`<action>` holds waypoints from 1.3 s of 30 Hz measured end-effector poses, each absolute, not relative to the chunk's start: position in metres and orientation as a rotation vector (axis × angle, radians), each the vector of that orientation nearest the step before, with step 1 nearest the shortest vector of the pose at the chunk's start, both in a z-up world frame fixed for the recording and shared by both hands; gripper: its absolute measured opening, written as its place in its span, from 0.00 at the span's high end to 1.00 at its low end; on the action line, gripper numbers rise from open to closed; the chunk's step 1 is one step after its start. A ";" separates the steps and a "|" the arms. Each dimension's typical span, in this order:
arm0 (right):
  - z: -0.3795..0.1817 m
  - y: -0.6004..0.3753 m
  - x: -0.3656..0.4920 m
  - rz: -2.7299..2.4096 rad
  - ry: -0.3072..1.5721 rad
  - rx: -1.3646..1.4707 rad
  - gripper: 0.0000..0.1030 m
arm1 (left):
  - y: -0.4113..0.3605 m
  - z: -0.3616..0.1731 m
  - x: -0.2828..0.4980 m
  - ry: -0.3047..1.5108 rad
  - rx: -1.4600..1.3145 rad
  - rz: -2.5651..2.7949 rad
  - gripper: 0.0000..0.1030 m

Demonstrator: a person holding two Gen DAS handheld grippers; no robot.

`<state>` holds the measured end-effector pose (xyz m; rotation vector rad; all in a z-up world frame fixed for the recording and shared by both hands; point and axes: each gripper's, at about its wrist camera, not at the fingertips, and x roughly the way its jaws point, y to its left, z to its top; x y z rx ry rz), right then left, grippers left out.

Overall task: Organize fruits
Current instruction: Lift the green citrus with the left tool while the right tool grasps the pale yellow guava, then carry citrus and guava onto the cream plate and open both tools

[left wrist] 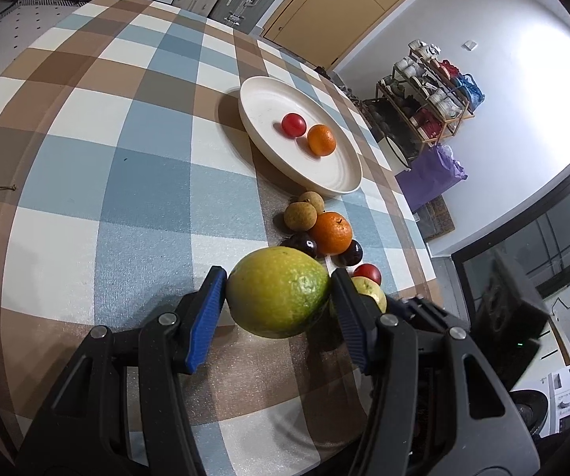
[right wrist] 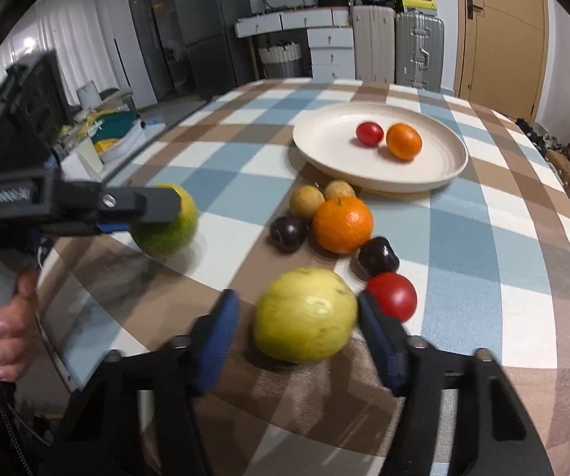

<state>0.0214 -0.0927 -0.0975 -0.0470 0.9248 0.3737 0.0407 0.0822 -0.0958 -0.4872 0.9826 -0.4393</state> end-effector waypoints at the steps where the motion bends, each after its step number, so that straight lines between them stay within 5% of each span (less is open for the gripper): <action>1: -0.101 -0.093 0.023 0.376 0.943 -0.042 0.49 | 0.082 -0.096 0.041 0.984 -0.489 -0.441 0.50; 39: -0.044 -0.176 0.114 0.533 0.788 0.360 0.50 | 0.010 -0.035 0.134 0.940 -0.371 -0.525 0.50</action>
